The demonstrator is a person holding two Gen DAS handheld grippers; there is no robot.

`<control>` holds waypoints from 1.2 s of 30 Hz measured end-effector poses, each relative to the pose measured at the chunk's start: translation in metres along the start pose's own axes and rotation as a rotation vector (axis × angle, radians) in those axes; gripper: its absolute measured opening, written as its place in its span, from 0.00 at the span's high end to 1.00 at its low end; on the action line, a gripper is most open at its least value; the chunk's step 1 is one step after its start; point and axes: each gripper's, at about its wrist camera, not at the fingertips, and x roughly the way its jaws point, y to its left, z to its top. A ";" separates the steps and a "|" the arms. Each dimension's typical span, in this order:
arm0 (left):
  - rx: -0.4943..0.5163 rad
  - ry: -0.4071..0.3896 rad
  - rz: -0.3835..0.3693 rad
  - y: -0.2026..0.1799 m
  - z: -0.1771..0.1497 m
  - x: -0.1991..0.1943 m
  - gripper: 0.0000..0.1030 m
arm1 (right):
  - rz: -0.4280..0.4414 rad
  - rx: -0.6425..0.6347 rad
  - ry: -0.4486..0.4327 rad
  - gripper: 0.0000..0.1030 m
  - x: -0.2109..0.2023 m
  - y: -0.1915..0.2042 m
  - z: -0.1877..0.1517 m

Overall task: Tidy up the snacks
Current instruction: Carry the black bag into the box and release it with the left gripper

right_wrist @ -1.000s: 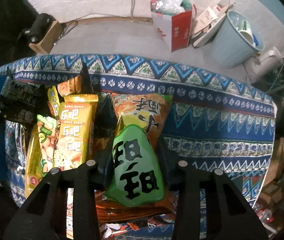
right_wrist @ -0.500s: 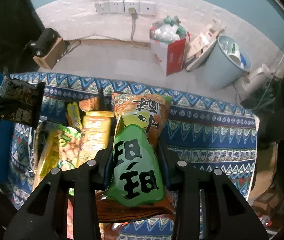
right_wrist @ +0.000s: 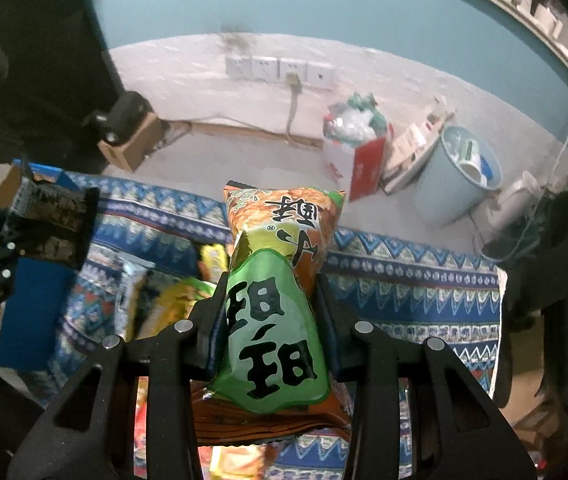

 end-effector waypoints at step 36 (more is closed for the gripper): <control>-0.219 -0.025 0.087 0.142 -0.094 -0.052 0.74 | 0.228 -0.287 -0.079 0.64 -0.024 0.187 0.034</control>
